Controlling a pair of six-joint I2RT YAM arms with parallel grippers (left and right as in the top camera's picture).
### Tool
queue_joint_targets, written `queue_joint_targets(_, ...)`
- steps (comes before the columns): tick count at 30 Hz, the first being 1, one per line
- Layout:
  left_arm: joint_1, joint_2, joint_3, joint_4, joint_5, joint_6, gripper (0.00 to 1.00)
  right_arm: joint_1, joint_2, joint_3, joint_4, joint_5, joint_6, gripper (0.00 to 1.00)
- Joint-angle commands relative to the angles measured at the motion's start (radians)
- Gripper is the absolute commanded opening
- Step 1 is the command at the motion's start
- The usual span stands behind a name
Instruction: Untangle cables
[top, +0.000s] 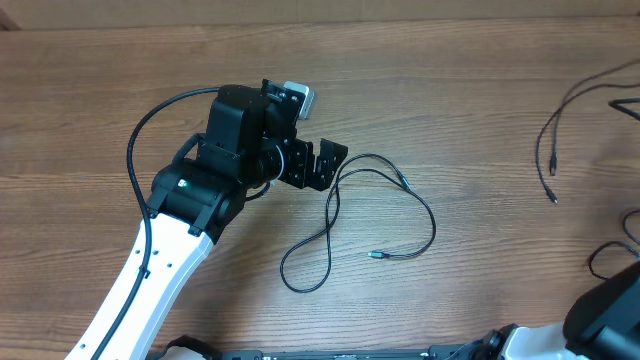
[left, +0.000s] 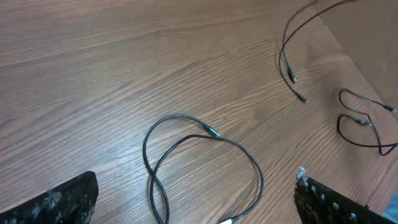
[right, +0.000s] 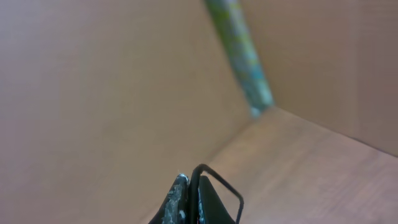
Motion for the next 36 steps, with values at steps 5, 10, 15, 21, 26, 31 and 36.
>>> queue_joint_targets(5,0.000,-0.015,0.010,0.001,-0.010,0.004,1.00,-0.128,0.083,0.016,-0.021,0.057,0.002,0.04)
queue_joint_targets(10,0.000,-0.015,0.010,0.001,-0.010,0.005,1.00,-0.193,0.118,0.016,-0.068,0.011,0.001,0.59)
queue_joint_targets(15,0.000,-0.015,0.010,0.001,-0.010,0.005,1.00,-0.222,0.122,0.016,-0.119,0.005,0.013,1.00)
queue_joint_targets(21,0.000,-0.015,0.010,0.001,-0.010,0.005,1.00,-0.225,0.103,0.016,-0.145,-0.137,0.012,1.00)
queue_joint_targets(26,0.000,-0.015,0.010,0.001,-0.010,0.004,0.99,-0.220,0.077,0.016,-0.163,-0.380,0.012,1.00)
queue_joint_targets(31,0.000,-0.015,0.010,0.001,-0.010,0.004,1.00,-0.210,0.068,0.016,-0.264,-0.699,0.012,1.00)
queue_joint_targets(36,0.000,-0.015,0.010,0.001,-0.010,0.004,1.00,-0.159,0.068,0.016,-0.431,-0.769,0.008,1.00)
